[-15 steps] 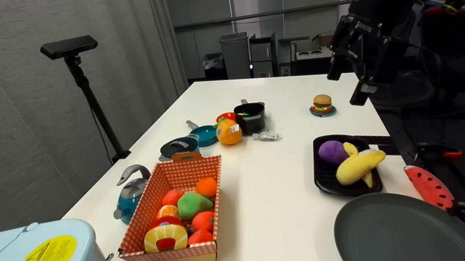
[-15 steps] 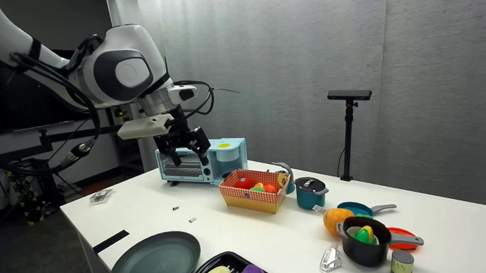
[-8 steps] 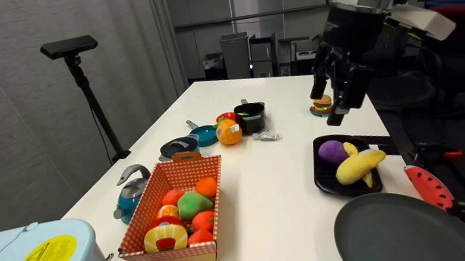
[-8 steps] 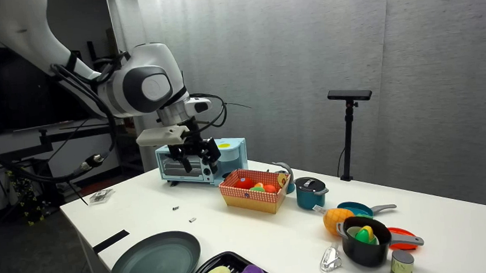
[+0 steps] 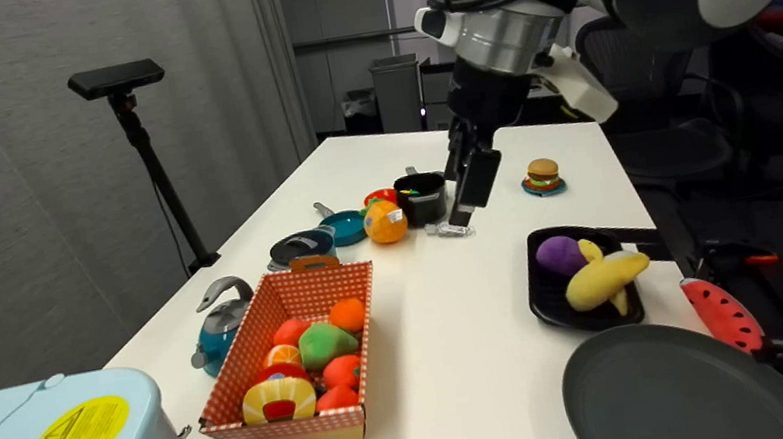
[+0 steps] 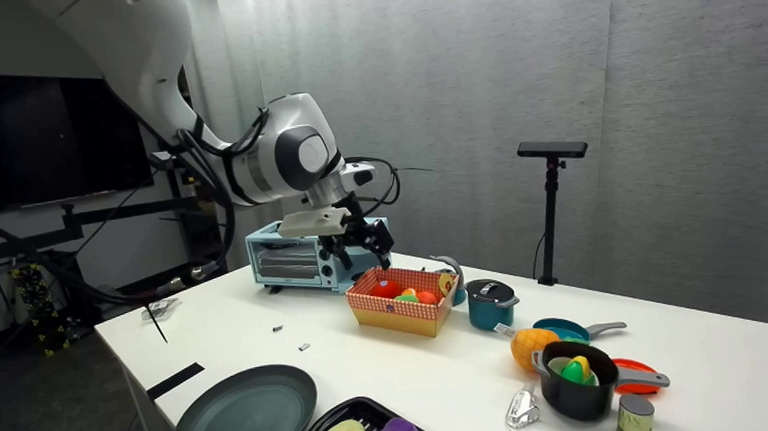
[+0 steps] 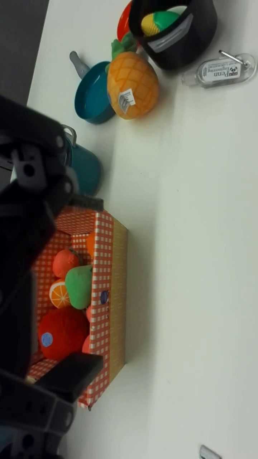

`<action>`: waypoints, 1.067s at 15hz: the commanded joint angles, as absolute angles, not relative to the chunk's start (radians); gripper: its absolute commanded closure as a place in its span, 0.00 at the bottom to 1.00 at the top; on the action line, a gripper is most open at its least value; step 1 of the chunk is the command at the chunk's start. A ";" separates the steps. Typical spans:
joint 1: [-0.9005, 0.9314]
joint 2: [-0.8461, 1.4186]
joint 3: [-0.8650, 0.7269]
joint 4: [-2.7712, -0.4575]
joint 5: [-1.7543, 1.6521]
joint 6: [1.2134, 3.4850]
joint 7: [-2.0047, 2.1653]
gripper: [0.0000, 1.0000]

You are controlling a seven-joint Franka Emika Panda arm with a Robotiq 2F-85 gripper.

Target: Move the brown box forward

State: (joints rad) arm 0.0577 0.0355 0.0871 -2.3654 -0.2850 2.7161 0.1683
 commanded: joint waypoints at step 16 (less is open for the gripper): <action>0.198 0.543 -0.075 -1.767 -0.344 2.662 0.277 0.00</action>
State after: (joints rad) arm 0.1583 0.4745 -0.0470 -1.8689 -0.3616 2.7086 0.2648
